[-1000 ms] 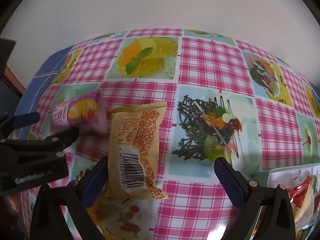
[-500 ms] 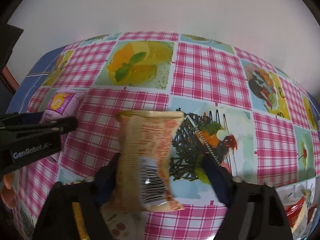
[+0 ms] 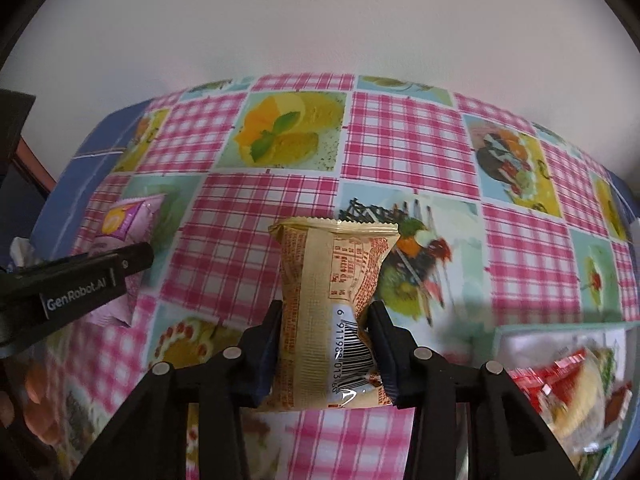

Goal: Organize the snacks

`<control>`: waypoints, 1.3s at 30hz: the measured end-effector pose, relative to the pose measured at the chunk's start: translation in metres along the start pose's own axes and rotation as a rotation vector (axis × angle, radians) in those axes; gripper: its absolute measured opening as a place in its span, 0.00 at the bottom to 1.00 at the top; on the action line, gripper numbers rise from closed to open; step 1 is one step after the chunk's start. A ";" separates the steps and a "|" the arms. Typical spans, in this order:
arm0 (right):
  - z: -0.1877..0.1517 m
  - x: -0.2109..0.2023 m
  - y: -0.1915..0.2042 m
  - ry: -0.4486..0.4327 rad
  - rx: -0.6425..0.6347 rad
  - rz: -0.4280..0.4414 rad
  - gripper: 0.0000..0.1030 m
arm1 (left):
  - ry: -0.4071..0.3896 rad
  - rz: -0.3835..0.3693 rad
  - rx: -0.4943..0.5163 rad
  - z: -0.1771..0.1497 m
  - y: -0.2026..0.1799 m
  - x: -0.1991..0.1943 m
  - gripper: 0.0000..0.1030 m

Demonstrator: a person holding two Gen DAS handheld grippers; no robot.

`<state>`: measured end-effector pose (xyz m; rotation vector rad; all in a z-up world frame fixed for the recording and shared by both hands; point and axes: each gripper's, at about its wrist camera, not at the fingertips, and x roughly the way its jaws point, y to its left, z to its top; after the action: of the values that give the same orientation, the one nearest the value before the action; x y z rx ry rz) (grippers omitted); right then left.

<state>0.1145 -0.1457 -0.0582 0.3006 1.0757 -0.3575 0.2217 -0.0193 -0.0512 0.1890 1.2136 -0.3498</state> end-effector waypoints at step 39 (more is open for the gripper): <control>-0.137 -0.140 -0.154 -0.068 0.363 -0.001 0.44 | -0.073 -0.178 0.108 -0.157 -0.156 -0.102 0.39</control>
<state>-0.1200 -0.2093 -0.0036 0.6064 0.9412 -0.5617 -0.0038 -0.0966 -0.0023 0.1608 1.1434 -0.5733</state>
